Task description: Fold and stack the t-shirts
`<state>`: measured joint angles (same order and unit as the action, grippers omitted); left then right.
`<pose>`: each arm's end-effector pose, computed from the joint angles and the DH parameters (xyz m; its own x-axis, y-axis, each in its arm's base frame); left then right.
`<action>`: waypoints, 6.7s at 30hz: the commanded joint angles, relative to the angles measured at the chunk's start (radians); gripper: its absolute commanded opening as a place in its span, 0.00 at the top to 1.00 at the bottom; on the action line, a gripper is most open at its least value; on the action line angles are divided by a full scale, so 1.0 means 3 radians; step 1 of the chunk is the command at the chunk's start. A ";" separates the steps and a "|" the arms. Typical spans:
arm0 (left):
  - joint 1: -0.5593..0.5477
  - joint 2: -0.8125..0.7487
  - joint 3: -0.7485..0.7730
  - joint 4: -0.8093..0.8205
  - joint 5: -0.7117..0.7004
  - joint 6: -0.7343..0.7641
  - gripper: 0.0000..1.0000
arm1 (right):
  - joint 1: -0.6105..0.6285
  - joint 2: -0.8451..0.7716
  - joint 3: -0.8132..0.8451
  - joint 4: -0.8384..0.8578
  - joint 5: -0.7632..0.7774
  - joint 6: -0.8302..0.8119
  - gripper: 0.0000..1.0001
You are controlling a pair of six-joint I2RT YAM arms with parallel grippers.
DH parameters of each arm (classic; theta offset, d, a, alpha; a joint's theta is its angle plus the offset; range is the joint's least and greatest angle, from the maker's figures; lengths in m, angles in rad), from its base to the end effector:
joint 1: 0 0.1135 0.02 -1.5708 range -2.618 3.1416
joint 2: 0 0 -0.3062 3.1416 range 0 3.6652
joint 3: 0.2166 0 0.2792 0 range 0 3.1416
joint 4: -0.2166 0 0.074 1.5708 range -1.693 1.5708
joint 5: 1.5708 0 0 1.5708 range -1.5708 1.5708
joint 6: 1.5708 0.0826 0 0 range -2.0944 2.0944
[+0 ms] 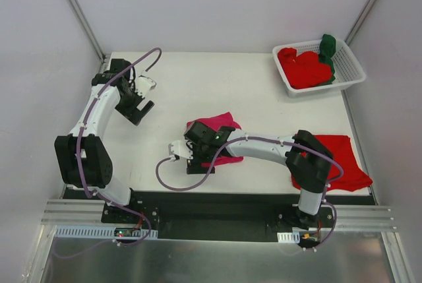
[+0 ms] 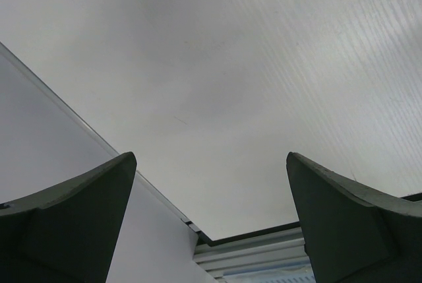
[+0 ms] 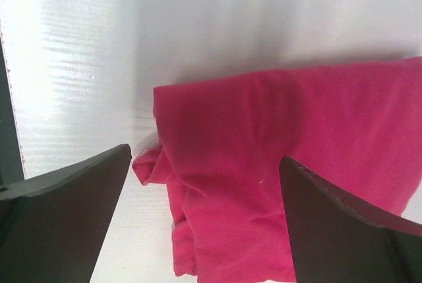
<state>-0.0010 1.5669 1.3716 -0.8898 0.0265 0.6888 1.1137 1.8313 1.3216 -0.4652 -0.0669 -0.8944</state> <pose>0.3710 -0.0026 0.2872 -0.6742 0.6361 -0.3753 0.5724 0.7712 0.2786 0.1954 0.4098 0.1992 0.4825 -0.7821 -0.3945 -0.8557 -0.3246 -0.4031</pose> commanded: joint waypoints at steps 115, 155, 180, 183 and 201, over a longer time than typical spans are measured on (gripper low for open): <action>-0.0247 0.0222 0.0260 -0.0061 -0.0073 0.0215 0.00 | -0.0133 0.0302 0.0662 -0.0618 0.0555 0.0088 0.00; -0.0390 0.0304 0.0321 -0.0076 -0.0216 0.0271 0.01 | -0.0184 0.0144 0.0488 -0.0346 0.1338 -0.0189 0.00; -0.0447 0.0310 0.0327 -0.0087 -0.0252 0.0281 0.01 | -0.0353 0.0456 0.0089 -0.0183 0.1184 -0.0230 0.00; -0.0447 0.0310 0.0316 -0.0087 -0.0252 0.0286 0.01 | -0.0389 0.0426 0.0053 -0.0065 0.1363 -0.0230 0.00; -0.0462 0.0355 0.0429 -0.0087 -0.0267 0.0312 0.01 | -0.0619 -0.0224 0.0922 -0.1604 0.0776 -0.0020 0.00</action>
<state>-0.1257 1.6691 1.4693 -0.8967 -0.0368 0.7708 0.9283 1.8656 1.5154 -0.7555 0.2947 -0.9577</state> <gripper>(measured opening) 0.993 0.996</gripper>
